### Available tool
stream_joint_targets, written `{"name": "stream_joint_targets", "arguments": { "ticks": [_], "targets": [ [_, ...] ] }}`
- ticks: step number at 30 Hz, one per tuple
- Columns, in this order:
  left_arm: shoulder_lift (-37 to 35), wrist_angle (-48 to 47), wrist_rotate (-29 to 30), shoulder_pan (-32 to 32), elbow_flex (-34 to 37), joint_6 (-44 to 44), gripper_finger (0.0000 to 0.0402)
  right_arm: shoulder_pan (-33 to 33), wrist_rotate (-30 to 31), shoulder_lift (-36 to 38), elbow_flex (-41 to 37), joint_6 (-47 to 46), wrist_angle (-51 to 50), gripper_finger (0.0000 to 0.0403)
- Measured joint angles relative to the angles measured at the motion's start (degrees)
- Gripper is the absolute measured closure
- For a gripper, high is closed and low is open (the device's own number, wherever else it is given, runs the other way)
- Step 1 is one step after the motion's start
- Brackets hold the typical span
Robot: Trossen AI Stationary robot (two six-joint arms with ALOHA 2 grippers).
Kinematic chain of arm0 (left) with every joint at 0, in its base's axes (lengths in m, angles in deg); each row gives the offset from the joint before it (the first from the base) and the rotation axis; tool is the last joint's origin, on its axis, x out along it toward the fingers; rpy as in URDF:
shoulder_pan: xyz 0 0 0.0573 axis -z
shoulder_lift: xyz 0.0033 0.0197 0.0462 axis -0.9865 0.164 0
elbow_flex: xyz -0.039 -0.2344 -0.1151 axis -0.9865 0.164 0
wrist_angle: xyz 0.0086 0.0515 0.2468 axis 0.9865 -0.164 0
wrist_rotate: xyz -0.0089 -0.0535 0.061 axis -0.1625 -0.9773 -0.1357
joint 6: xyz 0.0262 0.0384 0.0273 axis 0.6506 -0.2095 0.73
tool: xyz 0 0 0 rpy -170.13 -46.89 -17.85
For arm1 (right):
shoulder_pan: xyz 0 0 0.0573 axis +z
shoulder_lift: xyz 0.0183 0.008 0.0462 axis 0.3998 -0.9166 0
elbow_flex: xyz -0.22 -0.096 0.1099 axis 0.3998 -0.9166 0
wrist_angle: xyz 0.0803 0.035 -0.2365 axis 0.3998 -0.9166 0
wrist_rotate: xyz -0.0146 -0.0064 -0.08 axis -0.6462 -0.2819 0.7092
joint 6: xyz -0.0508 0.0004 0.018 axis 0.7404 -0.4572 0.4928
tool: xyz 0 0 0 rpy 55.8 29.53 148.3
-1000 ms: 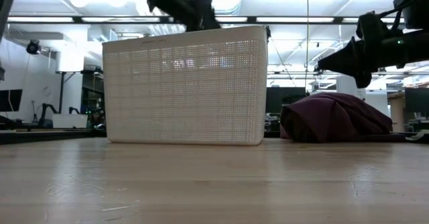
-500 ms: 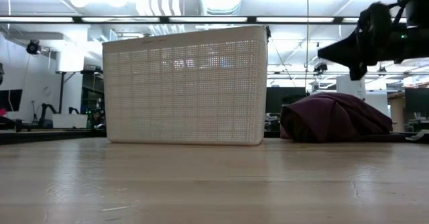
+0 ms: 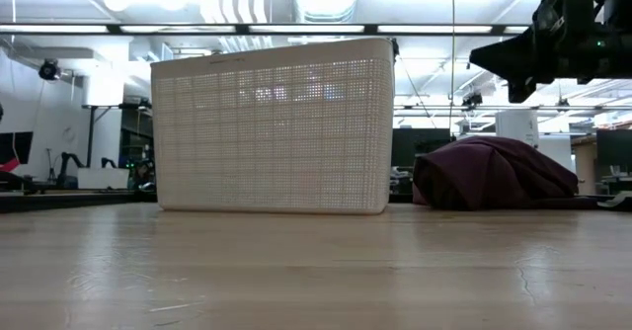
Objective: Pick & place medical supplies in basket/bin
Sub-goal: Return to Home Position
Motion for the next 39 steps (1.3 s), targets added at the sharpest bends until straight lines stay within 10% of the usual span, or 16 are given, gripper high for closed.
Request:
{"name": "stream_joint_targets", "arguments": {
  "ticks": [18,39],
  "targets": [
    [-32.1,38.2,-0.9,0.0,51.2,-4.6,0.0401,0.0,-8.3,0.0,0.0,0.2,2.1,0.0369],
    [-39.0,15.9,-1.6,0.0,52.1,-2.7,0.0401,0.0,-10.0,-0.1,0.1,-1.5,-4.3,0.0369]
  ]
}}
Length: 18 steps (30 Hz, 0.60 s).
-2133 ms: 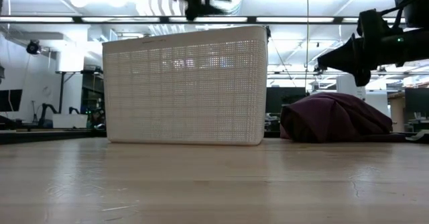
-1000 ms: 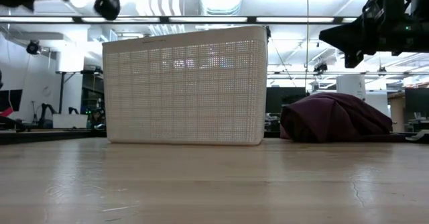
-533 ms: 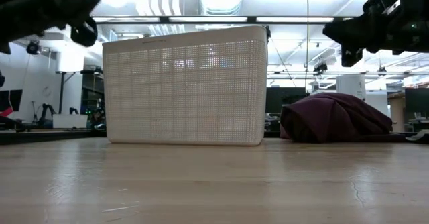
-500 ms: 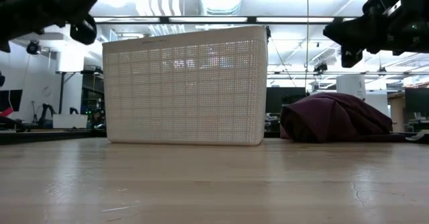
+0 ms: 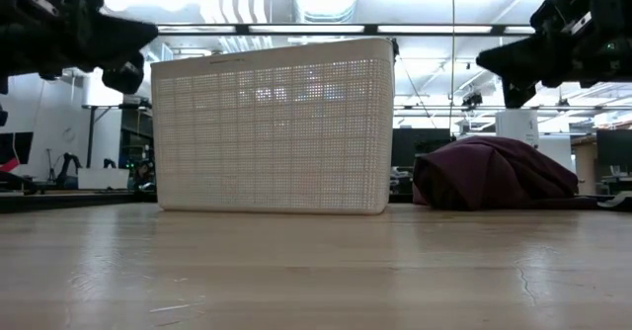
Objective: Pick & place medical supplies in basket/bin
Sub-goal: Return to Home Position
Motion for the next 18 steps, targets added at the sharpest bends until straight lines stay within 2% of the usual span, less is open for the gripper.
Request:
{"name": "stream_joint_targets", "arguments": {
  "ticks": [4,9,15,18],
  "targets": [
    [0.0,-0.6,0.4,-0.1,0.0,0.0,0.0401,0.0,0.0,-0.1,0.0,0.5,-2.8,0.0369],
    [0.0,-2.1,3.0,-0.1,0.0,0.0,0.0401,0.0,0.5,-0.1,0.0,8.6,-2.6,0.0369],
    [0.0,-2.1,3.3,-0.1,-0.1,-0.7,0.0401,0.0,0.4,-0.1,0.0,1.6,-2.4,0.0369],
    [0.0,-2.1,3.7,-0.1,-0.1,-1.5,0.0401,0.0,0.4,-0.1,0.0,2.2,-2.4,0.0369]
  ]
}}
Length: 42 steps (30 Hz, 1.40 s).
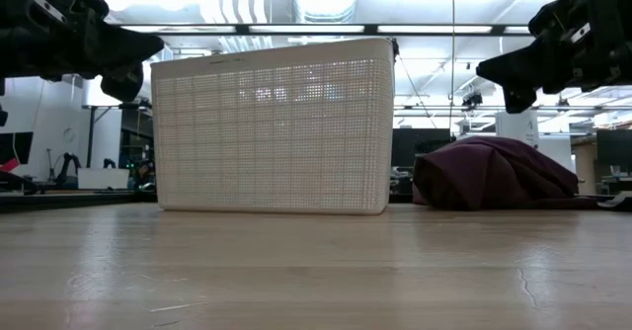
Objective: Pick & place medical supplies in basket/bin
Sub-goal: Return to Home Position
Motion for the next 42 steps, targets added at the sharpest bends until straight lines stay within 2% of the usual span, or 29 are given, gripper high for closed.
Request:
{"name": "stream_joint_targets", "arguments": {
  "ticks": [10,42],
  "targets": [
    [0.8,0.0,0.0,0.0,0.1,0.0,0.0401,0.0,0.0,0.0,0.0,7.1,-0.1,0.0369],
    [1.0,0.0,0.0,0.0,0.1,0.0,0.0402,0.0,0.1,-0.1,0.0,6.6,-0.1,0.0369]
  ]
}}
